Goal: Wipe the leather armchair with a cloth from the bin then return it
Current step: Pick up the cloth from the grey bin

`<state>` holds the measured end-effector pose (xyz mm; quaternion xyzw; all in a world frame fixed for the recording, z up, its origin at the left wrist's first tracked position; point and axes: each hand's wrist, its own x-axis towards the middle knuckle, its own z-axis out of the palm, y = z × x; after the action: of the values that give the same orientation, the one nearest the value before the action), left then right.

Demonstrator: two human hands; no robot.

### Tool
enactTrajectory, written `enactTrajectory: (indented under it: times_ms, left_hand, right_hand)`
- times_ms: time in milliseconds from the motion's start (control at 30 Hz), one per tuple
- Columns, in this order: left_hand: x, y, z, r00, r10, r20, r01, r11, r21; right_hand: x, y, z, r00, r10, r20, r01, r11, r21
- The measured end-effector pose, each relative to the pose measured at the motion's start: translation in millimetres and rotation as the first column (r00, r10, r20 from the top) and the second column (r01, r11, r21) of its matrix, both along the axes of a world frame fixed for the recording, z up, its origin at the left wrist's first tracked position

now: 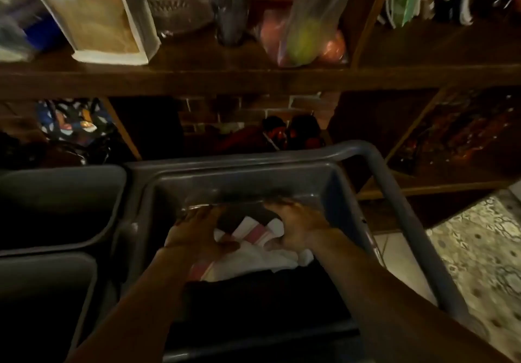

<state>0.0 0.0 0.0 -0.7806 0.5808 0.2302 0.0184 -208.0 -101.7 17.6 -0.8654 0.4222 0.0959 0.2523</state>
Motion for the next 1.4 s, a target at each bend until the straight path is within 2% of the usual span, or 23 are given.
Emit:
enactTrajectory:
  times_ms: [67,200,400,467,600,667,933,1200,1400]
  left_hand:
    - [3,2,-18,0.999,-0.006,-0.045,0.009,0.998,0.070]
    - [1,7,-63,0.992,-0.121,-0.031,0.125,0.965,0.230]
    - [-1,1,-105,0.981,-0.172,-0.086,0.189,0.945,0.268]
    - [-3,2,-114,0.980,-0.189,-0.064,0.200,0.943,0.268]
    - [-8,2,-126,0.989,-0.127,-0.080,0.143,0.961,0.236]
    - [-6,1,-123,0.990,-0.094,-0.109,0.114,0.974,0.195]
    - [0,-11,-57,0.993,-0.072,-0.099,0.082,0.991,0.105]
    - [-10,-32,44,0.974,-0.172,0.145,0.193,0.970,-0.150]
    - [-23,-36,125,0.957,-0.189,0.223,0.261,0.893,-0.366]
  right_hand:
    - [2,0,-16,0.998,0.023,-0.053,-0.022,1.000,0.014]
    - [1,5,-59,0.984,0.001,-0.177,0.014,0.997,0.079]
    - [5,10,-103,0.949,0.028,-0.314,0.021,0.988,0.151]
    - [8,13,-113,0.936,0.049,-0.348,0.004,0.989,0.149]
    - [12,22,-126,0.966,-0.019,-0.259,0.022,1.000,0.007]
    - [11,24,-123,0.981,-0.060,-0.186,0.064,0.998,0.018]
    - [10,20,-71,0.986,-0.109,-0.122,0.097,0.990,-0.101]
    - [-3,5,31,0.985,-0.157,-0.065,0.128,0.935,-0.331]
    - [-19,5,114,0.978,-0.206,-0.003,0.181,0.866,-0.466]
